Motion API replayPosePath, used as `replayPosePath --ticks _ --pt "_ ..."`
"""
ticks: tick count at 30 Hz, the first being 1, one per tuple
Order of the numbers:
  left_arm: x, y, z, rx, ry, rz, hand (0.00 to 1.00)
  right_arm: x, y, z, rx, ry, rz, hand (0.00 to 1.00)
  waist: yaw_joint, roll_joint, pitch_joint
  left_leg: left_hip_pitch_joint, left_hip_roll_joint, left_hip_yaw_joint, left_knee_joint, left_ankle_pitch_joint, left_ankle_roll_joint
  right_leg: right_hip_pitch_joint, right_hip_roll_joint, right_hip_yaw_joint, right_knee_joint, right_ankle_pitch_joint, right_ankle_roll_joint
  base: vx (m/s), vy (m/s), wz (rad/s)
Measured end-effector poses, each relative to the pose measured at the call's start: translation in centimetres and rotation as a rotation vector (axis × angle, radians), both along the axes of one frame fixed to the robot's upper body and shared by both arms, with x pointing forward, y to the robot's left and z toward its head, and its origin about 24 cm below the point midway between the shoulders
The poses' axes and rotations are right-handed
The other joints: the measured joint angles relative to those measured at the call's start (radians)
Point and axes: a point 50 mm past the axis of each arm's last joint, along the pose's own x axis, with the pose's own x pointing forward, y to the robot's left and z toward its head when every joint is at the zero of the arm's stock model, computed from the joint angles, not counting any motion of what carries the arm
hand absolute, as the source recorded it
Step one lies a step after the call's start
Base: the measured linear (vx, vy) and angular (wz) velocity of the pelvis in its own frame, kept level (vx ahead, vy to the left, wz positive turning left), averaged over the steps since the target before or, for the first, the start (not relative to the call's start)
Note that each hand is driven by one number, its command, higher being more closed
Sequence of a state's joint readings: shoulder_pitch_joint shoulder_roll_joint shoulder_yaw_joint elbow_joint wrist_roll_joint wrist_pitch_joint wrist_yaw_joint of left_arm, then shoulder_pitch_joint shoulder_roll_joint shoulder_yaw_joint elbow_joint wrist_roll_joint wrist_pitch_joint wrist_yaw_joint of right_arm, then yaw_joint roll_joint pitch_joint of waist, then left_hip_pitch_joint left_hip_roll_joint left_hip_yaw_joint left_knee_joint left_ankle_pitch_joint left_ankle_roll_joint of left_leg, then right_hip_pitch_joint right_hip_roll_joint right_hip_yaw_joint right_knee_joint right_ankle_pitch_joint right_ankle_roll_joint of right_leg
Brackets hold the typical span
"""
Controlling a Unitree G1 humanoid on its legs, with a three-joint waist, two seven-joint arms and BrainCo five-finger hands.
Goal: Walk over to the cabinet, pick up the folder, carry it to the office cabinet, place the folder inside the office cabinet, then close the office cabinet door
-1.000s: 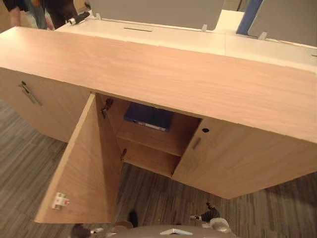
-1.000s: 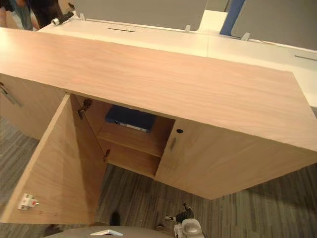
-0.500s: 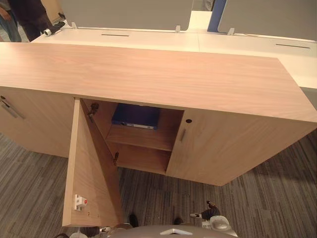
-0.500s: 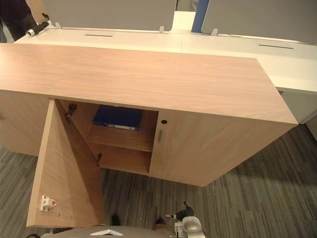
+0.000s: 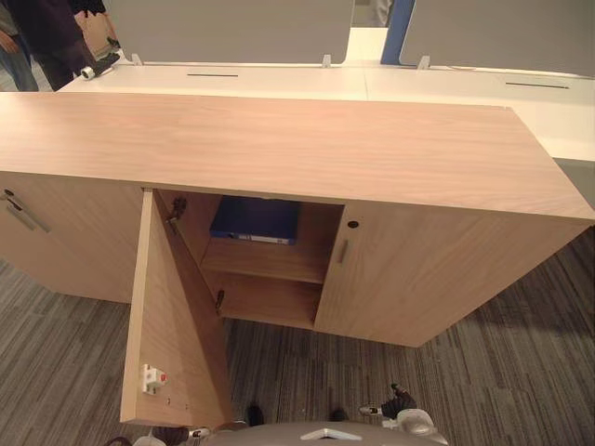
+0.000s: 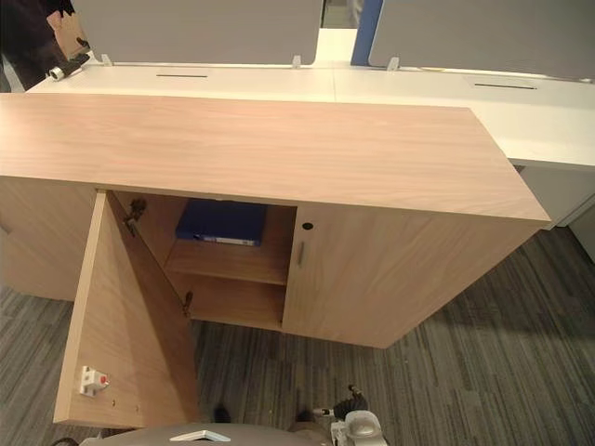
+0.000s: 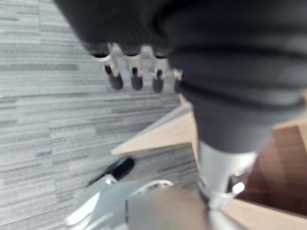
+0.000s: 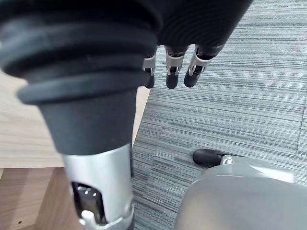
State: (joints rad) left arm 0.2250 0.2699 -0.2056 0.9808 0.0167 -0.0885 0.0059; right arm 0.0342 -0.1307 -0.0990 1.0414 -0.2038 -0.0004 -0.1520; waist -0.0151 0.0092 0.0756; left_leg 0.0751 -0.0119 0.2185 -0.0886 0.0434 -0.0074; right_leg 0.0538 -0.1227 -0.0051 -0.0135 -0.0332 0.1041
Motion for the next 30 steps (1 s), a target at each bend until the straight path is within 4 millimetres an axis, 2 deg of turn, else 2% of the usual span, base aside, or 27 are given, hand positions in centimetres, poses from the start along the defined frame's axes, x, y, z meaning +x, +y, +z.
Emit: replayPosePath --ticks 16,30 --pt "-2.2 -0.5 -0.7 -0.019 0.042 0.233 0.00 -0.5 -0.5 -0.2 0.000 0.026 -0.038 0.00 0.018 -0.004 0.003 0.015 0.002 0.020 0.000 -0.014 0.001 0.007 0.006 0.012 -0.009 0.028 -0.011 0.01 -0.002 -0.04" --pt "-1.9 -0.4 -0.7 -0.004 0.042 0.206 0.00 -0.5 -0.3 -0.2 0.006 0.025 -0.044 0.00 0.016 -0.013 0.008 0.033 0.003 0.006 0.000 -0.015 0.000 0.037 0.003 -0.009 -0.020 0.024 -0.002 0.00 -0.008 0.02"
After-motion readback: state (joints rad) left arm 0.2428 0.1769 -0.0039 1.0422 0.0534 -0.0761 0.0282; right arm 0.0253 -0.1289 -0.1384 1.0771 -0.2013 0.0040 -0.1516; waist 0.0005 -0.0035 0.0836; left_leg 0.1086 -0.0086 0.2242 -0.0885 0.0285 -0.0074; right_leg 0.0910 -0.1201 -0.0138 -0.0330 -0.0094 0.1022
